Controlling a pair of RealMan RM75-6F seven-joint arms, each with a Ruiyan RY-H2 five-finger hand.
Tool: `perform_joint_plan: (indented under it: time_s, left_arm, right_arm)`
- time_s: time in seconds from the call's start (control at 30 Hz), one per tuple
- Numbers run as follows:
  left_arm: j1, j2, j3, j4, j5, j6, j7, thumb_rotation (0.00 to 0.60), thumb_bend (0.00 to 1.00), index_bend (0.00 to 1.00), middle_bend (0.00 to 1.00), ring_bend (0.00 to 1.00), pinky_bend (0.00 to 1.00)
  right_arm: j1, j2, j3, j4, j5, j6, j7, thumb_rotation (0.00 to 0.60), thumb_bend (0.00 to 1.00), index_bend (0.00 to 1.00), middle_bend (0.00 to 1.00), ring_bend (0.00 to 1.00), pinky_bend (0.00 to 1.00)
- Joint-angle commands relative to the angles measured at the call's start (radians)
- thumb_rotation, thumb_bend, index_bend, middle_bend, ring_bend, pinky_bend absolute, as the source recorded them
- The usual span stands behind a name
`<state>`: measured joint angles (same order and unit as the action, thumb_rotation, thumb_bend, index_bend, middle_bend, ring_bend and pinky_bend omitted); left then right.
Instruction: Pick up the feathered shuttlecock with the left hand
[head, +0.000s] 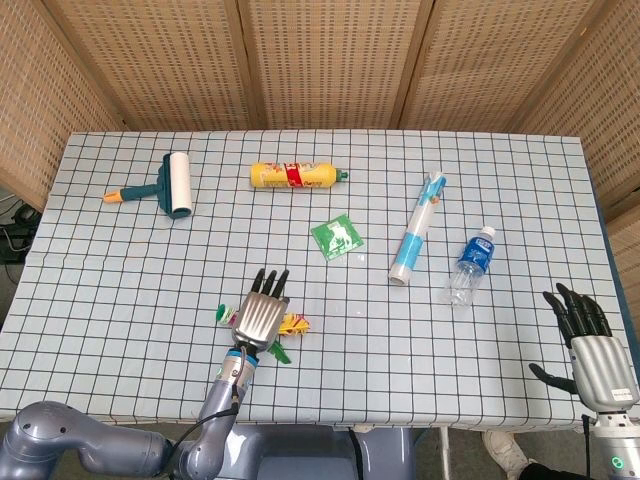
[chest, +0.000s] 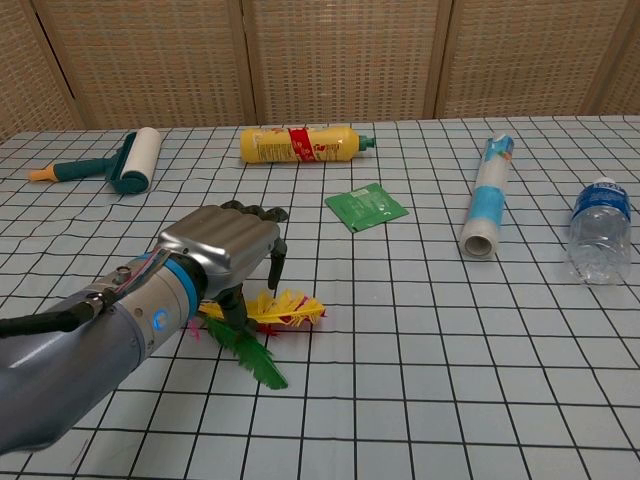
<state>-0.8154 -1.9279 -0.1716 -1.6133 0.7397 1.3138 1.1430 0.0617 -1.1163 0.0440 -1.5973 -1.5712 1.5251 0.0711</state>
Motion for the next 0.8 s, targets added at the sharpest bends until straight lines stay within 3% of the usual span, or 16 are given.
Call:
perform_joint_plan:
  time_s: [0.03,0.8]
  left_arm:
    - [0.0,-0.005,0.006,0.011,-0.001,-0.003,-0.003,0.6,0.23,0.46,0.0,0.0,0.0]
    - [0.017,-0.028,0.041,0.088,0.054,-0.014,-0.047,0.6,0.29,0.52,0.0,0.0,0.0]
  right_arm:
    - [0.0,0.0,0.001,0.001,0.002,-0.001,0.003,0.6,0.07,0.0,0.0,0.0,0.11]
    - [0.002,-0.005,0.001,0.01,-0.005,0.004,0.02,0.6,0.07,0.0,0.0,0.0,0.11]
